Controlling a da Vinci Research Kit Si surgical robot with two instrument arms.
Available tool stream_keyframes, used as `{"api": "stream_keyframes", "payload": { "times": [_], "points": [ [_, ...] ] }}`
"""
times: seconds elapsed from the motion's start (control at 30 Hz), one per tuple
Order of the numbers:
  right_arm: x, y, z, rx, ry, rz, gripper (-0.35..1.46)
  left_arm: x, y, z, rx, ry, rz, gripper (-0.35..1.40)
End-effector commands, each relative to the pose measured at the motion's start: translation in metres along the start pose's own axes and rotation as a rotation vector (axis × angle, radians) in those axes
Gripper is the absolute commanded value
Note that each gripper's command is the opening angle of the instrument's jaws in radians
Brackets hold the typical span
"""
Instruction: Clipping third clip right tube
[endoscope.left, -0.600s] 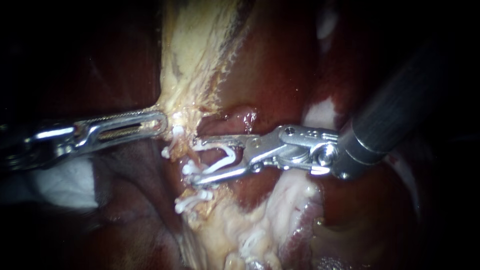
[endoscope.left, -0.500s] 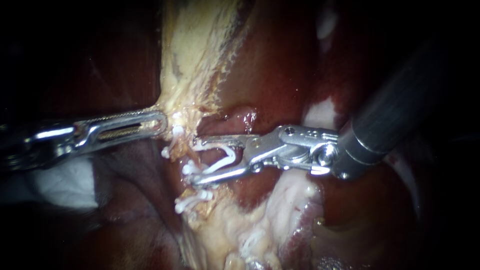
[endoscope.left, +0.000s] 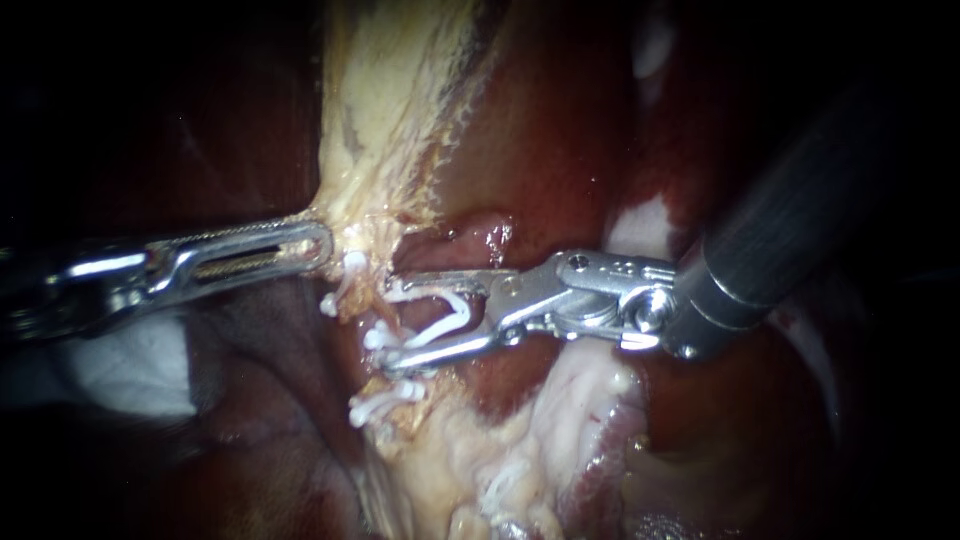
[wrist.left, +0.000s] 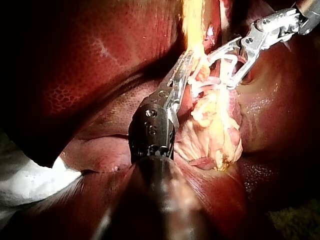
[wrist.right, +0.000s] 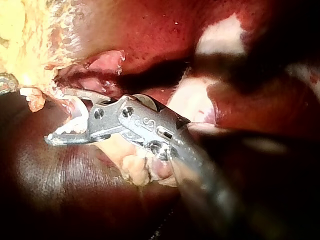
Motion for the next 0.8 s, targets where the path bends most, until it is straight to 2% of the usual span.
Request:
{"api": "stream_keyframes", "payload": {
  "times": [0.03,0.53,0.8],
  "points": [
    [0.0000,0.0000,-0.0001,0.000,0.000,0.000,0.60,0.0000,0.0000,0.0000,0.000,0.000,0.000,-0.35],
    [0.0010,-0.0010,-0.0036,0.009,0.002,0.008,0.60,-0.0005,0.0003,-0.0007,-0.007,-0.001,-0.002,-0.35],
    [0.0012,-0.0011,-0.0044,0.009,0.003,0.011,0.60,-0.0006,0.0003,-0.0008,-0.010,-0.002,-0.003,-0.35]
  ]
}}
